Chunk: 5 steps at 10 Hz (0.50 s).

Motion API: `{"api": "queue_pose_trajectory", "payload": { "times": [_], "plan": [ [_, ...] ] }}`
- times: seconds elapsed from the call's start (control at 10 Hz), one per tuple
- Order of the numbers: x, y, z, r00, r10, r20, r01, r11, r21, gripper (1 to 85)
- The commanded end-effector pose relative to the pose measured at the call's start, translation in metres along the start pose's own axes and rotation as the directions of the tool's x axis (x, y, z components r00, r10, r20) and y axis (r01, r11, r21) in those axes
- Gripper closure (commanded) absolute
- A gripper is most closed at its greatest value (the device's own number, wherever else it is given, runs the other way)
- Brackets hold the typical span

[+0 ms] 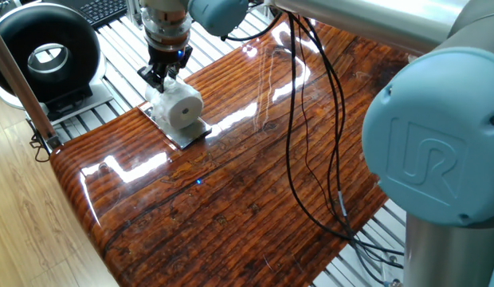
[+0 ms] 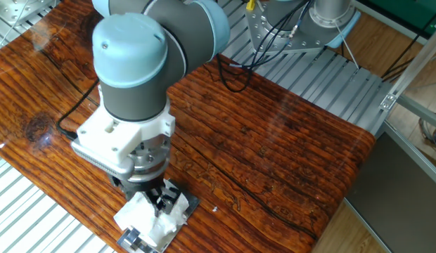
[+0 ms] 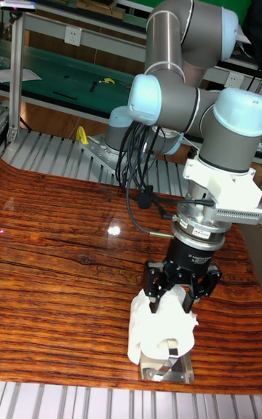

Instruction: Put the toilet paper on its holder

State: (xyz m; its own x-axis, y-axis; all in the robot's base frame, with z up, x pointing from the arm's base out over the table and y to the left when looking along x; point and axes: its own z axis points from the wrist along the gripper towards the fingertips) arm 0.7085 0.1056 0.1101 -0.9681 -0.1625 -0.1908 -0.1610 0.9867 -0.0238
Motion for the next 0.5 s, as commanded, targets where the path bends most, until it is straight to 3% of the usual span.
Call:
{"api": "queue_pose_trajectory", "payload": {
  "times": [0.0,0.4],
  "plan": [
    [0.008,-0.018,-0.02,0.999,0.016,-0.039,-0.015,1.0,0.019,30.7],
    [0.017,-0.061,-0.034,0.998,0.02,-0.066,-0.017,0.999,0.037,49.7]
  ]
}}
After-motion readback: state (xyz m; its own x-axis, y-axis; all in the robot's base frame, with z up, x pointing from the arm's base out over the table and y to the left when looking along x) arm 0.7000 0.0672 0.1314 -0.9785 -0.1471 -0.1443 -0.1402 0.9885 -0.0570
